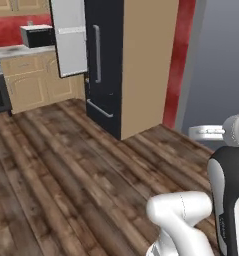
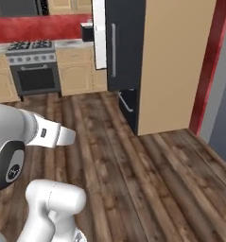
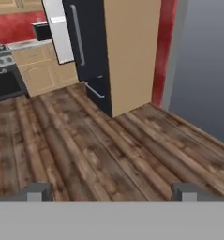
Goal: Open the fridge, grab two sodas, and place both sodas inside the bowl with ice on the dining counter.
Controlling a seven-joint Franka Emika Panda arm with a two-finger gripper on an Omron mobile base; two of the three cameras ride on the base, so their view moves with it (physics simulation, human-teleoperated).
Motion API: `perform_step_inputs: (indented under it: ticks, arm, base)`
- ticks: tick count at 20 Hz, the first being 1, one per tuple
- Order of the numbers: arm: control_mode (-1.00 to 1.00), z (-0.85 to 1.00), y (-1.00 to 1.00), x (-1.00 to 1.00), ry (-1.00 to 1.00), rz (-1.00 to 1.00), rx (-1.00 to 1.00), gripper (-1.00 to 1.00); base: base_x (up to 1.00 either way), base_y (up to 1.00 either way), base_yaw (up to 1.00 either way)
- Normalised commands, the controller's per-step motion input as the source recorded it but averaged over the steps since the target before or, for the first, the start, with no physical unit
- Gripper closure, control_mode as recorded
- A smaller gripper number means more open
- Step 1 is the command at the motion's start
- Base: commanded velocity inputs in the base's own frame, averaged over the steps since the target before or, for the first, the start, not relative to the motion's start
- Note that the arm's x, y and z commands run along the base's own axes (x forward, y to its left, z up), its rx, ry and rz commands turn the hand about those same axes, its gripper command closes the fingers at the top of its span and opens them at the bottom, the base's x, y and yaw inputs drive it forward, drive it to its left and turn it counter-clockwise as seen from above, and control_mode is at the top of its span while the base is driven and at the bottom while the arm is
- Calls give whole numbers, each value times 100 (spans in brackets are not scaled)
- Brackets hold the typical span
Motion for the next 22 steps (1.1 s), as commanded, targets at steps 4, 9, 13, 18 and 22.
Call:
perform_step_inputs:
  ticks: [4, 9, 13, 18, 22]
  arm:
    - [100, 0, 0, 0, 0, 0, 0, -100]
    - [100, 0, 0, 0, 0, 0, 0, -100]
    - [100, 0, 0, 0, 0, 0, 0, -100]
    - [100, 0, 0, 0, 0, 0, 0, -100]
    - [100, 0, 0, 0, 0, 0, 0, -100]
  base:
    - [95, 100, -10]
    - [86, 100, -13]
    - [81, 100, -14]
    - [82, 100, -19]
    - [76, 100, -25]
